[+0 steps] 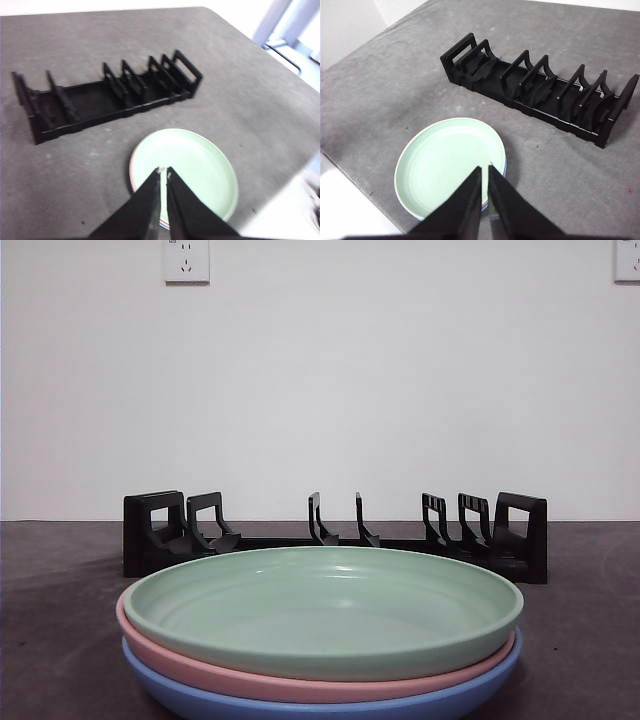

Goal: Place the plate

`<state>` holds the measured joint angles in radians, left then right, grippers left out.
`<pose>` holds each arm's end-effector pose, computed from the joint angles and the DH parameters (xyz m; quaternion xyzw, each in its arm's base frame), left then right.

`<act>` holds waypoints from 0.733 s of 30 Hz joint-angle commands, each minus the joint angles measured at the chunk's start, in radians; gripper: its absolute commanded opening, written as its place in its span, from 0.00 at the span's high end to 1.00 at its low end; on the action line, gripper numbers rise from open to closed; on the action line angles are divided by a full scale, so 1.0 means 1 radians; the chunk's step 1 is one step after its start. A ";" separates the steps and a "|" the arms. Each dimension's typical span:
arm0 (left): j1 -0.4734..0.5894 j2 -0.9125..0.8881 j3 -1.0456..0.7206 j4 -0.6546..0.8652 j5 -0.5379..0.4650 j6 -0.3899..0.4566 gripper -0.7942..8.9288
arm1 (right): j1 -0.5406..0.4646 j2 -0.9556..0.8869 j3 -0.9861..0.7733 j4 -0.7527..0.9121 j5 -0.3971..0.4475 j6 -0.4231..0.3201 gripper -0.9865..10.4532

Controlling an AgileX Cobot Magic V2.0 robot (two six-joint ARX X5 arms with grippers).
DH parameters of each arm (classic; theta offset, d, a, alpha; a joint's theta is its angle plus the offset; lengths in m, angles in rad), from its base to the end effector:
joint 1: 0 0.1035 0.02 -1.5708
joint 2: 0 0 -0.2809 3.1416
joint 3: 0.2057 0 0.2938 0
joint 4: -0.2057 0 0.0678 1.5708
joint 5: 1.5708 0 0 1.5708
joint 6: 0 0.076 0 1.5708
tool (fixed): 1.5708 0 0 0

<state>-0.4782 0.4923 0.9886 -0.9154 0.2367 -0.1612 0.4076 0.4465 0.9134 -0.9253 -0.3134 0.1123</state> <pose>0.1038 -0.0739 0.3683 -0.0488 0.2334 -0.3245 0.9153 0.1028 0.0699 0.3458 0.0405 0.2459 0.3302 0.9104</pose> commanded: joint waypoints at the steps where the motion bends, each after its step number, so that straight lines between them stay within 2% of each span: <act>1: 0.059 -0.018 -0.094 0.108 0.047 -0.005 0.90 | 0.004 0.001 0.008 0.012 0.000 0.006 0.90; 4: 0.143 -0.070 -0.235 0.251 0.049 0.002 0.90 | 0.004 0.001 0.008 0.012 0.000 0.006 0.90; 6: 0.215 -0.124 -0.348 0.353 0.050 0.058 0.90 | 0.004 0.001 0.008 0.012 0.000 0.006 0.90; 9: 0.309 -0.216 -0.519 0.479 0.047 0.079 0.90 | 0.004 0.001 0.008 0.012 0.000 0.006 0.90; 14: 0.425 -0.355 -0.783 0.727 -0.034 0.080 0.90 | 0.004 0.001 0.008 0.012 0.000 0.006 0.90; 16: 0.454 -0.402 -0.851 0.766 -0.073 0.064 0.90 | 0.004 0.001 0.008 0.012 0.000 0.006 0.90; 22: 0.500 -0.467 -0.935 0.757 -0.148 0.075 0.90 | 0.004 0.001 0.008 0.012 0.000 0.006 0.90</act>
<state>0.0189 0.0307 0.0624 -0.1745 0.0963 -0.0929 0.4076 0.4465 0.9134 -0.9245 -0.3138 0.1123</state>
